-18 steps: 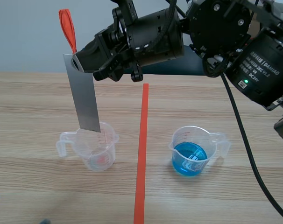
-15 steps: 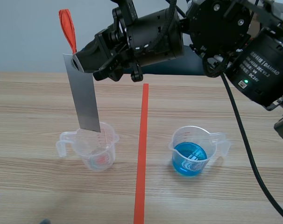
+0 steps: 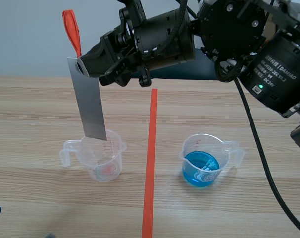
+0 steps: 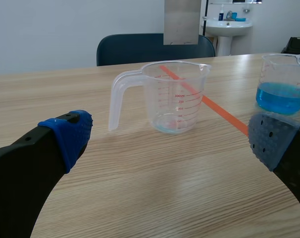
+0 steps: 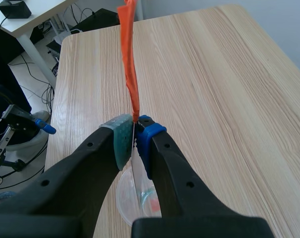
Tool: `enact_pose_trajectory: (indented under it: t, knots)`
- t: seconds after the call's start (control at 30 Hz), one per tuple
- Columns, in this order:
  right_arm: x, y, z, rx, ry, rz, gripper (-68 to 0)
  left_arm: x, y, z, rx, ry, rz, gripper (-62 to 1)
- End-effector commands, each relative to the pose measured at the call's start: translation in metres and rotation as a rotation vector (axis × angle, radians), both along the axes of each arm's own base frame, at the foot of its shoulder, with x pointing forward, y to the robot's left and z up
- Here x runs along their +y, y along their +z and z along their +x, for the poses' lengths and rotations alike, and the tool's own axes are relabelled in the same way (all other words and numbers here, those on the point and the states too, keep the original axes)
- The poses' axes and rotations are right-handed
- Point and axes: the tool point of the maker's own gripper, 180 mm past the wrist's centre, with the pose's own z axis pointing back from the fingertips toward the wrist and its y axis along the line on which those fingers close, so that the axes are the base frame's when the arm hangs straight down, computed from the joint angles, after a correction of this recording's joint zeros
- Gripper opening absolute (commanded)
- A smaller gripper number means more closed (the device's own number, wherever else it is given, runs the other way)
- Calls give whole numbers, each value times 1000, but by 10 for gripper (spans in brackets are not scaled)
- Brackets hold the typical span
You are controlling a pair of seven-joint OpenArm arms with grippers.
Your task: Do the redox reaction experiment. put the plate into the left beaker
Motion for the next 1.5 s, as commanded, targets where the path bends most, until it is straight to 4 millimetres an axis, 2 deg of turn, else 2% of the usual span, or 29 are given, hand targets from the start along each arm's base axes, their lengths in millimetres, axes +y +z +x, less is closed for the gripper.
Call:
enact_pose_trajectory:
  t: [0.0, 0.63, 1.47]
  knots:
    - [1, 16, 2, -35, 4, 29, -669, 4, 5, -2, -17, -2, -3, 14]
    - [-1, 0, 2, -49, -26, 14, -669, 5, 6, -2, -19, 4, -6, 14]
    - [-2, -7, 12, -62, -68, 51, -669, 5, 6, -2, -19, 4, -6, 14]
